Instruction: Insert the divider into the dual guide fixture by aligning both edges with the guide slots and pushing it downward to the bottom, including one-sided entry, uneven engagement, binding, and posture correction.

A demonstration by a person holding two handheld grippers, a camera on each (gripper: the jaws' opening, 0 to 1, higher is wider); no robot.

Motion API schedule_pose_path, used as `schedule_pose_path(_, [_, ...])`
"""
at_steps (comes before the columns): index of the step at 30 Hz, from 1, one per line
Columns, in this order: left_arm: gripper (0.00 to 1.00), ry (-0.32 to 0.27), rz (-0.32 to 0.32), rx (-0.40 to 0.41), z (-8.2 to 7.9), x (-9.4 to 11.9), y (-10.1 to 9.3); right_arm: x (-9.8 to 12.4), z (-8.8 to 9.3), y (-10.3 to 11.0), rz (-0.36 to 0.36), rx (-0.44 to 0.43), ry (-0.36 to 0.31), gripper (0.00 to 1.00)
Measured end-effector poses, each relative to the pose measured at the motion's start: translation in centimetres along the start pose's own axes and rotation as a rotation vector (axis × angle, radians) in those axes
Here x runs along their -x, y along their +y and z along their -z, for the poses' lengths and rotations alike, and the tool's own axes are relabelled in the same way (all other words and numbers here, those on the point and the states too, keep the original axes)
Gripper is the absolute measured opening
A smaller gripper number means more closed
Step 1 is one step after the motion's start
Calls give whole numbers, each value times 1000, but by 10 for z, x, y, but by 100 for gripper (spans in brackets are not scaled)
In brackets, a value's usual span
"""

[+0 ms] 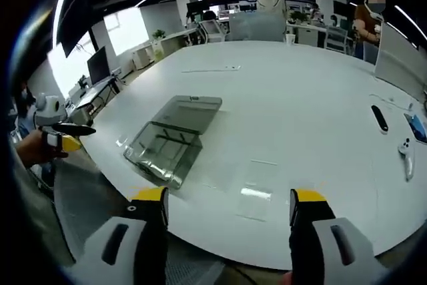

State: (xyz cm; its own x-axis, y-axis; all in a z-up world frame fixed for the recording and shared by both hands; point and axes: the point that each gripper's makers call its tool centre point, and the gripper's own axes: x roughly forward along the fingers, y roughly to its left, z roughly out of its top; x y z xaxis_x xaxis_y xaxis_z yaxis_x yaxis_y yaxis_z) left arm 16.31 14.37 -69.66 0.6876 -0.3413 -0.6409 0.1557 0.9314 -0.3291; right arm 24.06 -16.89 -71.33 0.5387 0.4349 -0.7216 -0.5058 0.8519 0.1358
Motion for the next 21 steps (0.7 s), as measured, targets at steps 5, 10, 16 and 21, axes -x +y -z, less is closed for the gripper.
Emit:
schedule_pose_path(5, [99, 8, 10, -2, 1, -3, -4, -11, 0, -3, -3, 0, 22, 67])
schedule_pose_path(10, [99, 10, 13, -3, -1, -5, -5, -23, 1, -6, -3, 2, 42, 64])
schedule_pose_path(16, [99, 11, 10, -3, -3, -5, -3, -36, 7, -15, 2, 0, 76, 60])
schedule_pose_path(21, [99, 15, 11, -1, -3, -6, -2, -45, 11, -19, 6, -1, 95, 57])
